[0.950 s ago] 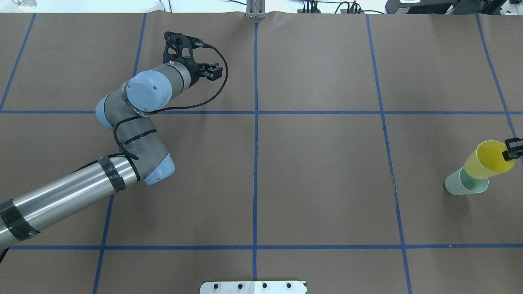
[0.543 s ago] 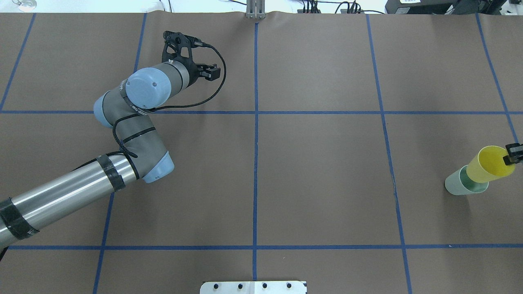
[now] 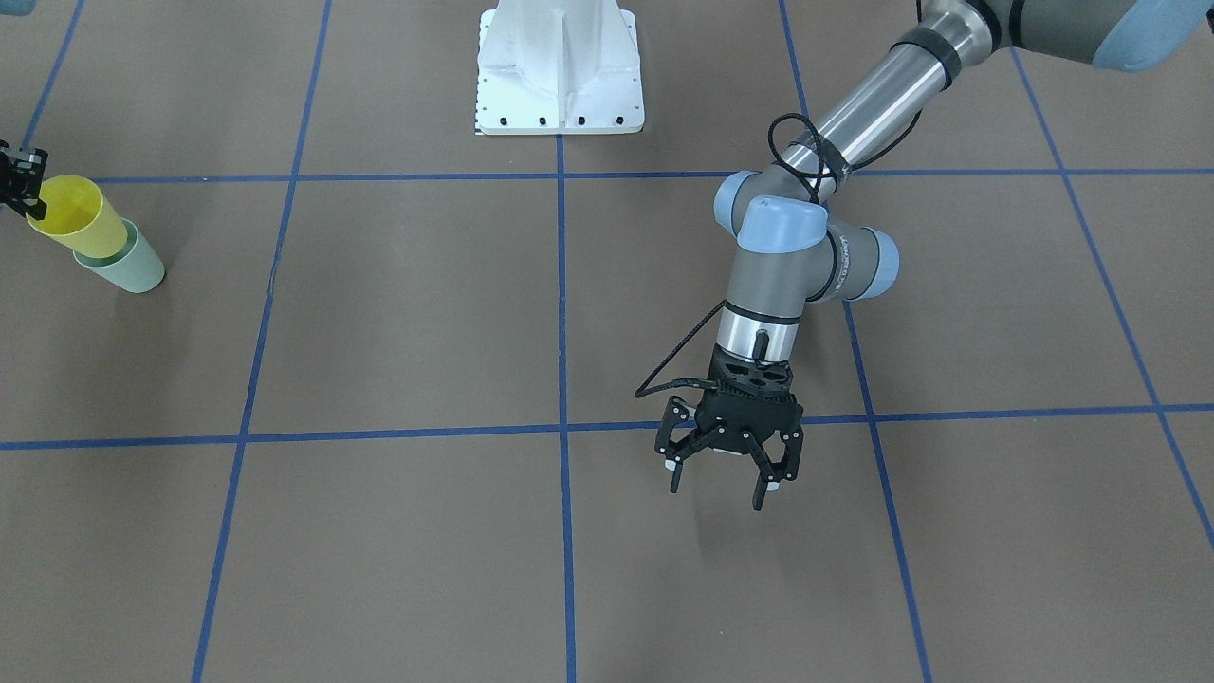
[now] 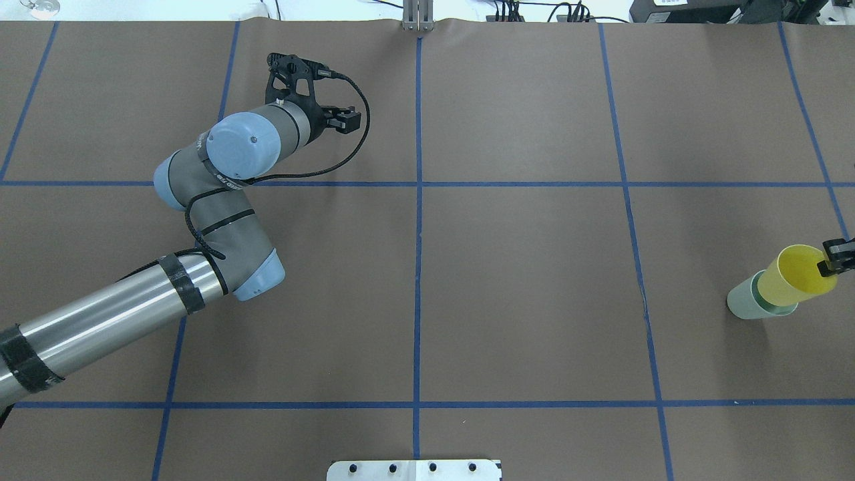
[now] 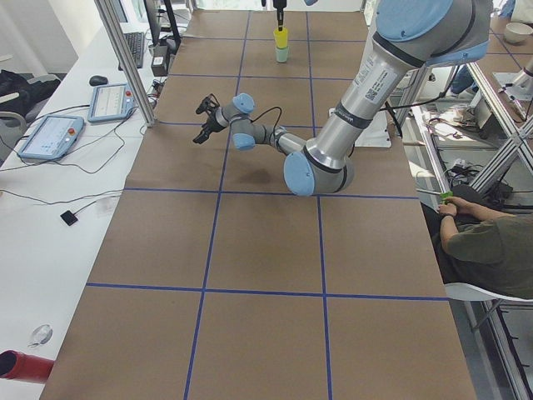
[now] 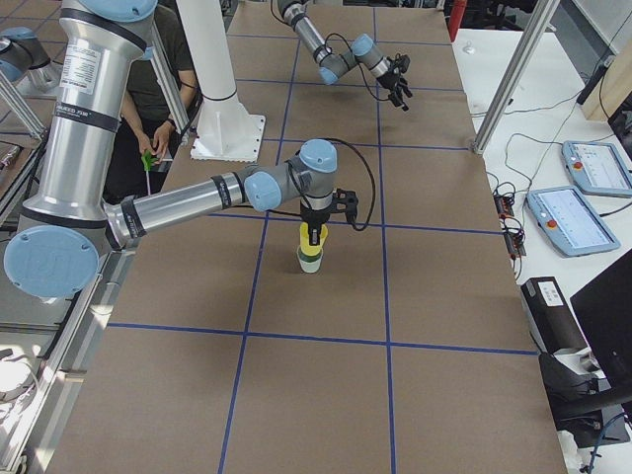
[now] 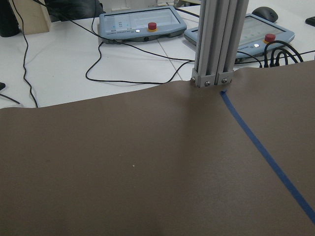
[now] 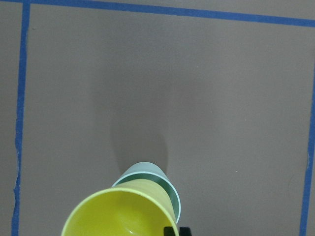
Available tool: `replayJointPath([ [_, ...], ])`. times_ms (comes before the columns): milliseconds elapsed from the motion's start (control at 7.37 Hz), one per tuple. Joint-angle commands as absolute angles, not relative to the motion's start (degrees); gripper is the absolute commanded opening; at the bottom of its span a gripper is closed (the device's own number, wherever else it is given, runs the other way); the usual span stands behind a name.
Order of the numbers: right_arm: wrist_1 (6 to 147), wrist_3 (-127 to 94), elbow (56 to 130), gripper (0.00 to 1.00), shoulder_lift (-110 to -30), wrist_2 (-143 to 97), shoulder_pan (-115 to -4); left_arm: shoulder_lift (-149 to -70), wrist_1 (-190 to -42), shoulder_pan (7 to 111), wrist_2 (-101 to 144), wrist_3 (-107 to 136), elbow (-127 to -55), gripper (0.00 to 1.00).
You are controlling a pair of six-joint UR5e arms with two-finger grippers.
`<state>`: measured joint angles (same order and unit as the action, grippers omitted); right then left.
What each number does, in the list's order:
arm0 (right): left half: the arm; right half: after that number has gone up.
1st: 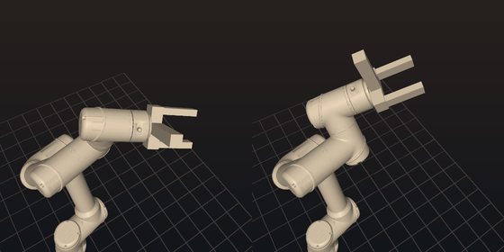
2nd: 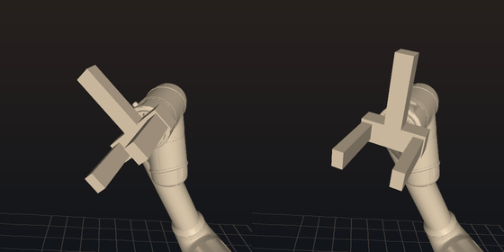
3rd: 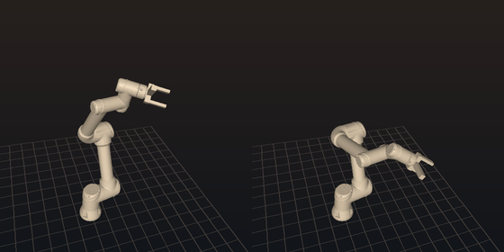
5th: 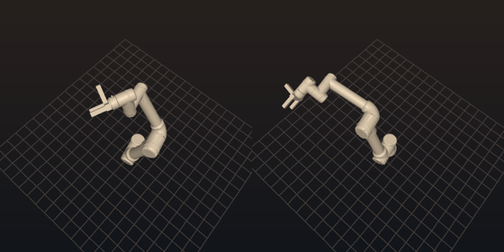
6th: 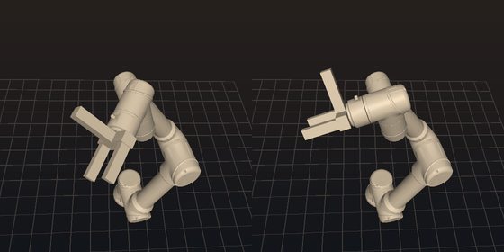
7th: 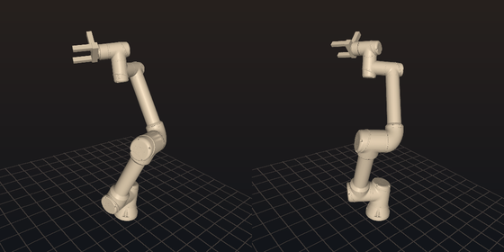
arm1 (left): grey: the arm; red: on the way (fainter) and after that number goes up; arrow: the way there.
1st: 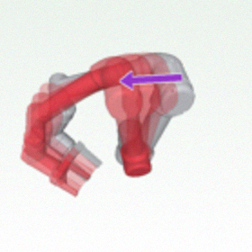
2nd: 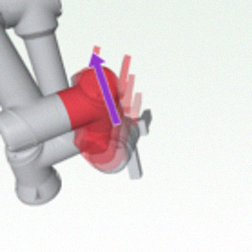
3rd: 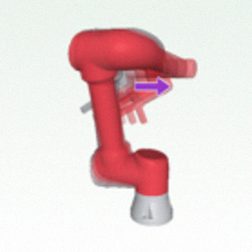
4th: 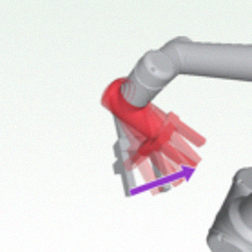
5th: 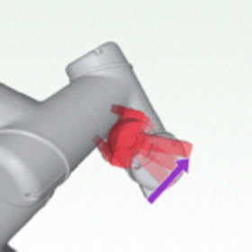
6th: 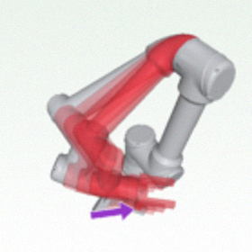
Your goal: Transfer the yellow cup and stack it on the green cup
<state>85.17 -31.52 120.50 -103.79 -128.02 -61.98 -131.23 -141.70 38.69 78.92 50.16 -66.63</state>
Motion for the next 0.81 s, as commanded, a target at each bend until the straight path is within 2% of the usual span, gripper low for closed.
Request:
replayJointPath([
  [0,85.1,-31.1,119.4,0.00,-103.4,-128.3,-62.0,-131.2,-141.8,38.7,78.9,50.3,-66.6,0.99],
  [543,85.0,-31.0,118.5,0.00,-103.1,-128.3,-61.9,-131.2,-141.7,38.6,78.9,50.4,-66.6,0.99],
  [679,81.9,-31.1,117.0,0.58,-102.9,-128.4,-61.9,-131.2,-141.8,38.6,78.9,50.4,-66.6,0.99],
])
